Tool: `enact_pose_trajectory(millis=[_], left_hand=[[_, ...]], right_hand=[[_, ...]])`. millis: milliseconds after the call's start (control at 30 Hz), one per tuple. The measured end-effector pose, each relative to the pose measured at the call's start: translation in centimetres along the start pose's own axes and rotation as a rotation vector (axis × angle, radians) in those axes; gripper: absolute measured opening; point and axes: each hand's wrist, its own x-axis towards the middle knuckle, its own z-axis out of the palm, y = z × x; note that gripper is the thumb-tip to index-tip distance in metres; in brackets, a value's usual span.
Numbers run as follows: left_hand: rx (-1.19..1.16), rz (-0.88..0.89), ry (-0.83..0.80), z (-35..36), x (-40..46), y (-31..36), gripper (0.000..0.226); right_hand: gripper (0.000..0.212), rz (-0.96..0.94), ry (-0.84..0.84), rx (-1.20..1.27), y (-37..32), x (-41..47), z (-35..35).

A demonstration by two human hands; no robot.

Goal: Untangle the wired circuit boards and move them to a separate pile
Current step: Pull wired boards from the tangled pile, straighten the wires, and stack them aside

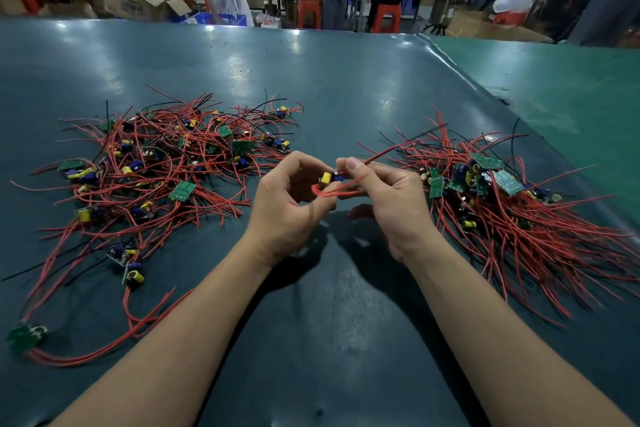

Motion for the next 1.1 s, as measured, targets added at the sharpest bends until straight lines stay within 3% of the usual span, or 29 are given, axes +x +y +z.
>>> enact_pose_trajectory(millis=[100, 267, 533, 733, 900, 1100], left_hand=[[-0.133, -0.055, 0.001, 0.4, 0.0, 0.3, 0.016], [-0.257, -0.11, -0.023, 0.7, 0.1, 0.5, 0.015], [-0.329, -0.122, 0.013, 0.6, 0.1, 0.8, 0.014], [-0.292, -0.115, 0.044, 0.7, -0.3, 0.7, 0.018], [-0.282, -0.147, 0.065, 0.5, -0.2, 0.8, 0.021], [-0.251, -0.09, 0.21, 0.0, 0.2, 0.7, 0.015]], right_hand=[[0.022, -0.014, 0.09, -0.029, 0.0, 0.5, -0.6], [0.031, 0.076, 0.133, 0.145, 0.1, 0.8, -0.3], [0.034, -0.066, 0.473, 0.166, -0.1, 1.9, -1.8], [0.045, -0.017, 0.514, 0.32, -0.2, 2.3, -2.2], [0.041, -0.034, 0.539, 0.269, 0.0, 2.3, -2.6], [0.04, 0.003, 0.605, 0.367, -0.7, 2.4, -3.2]])
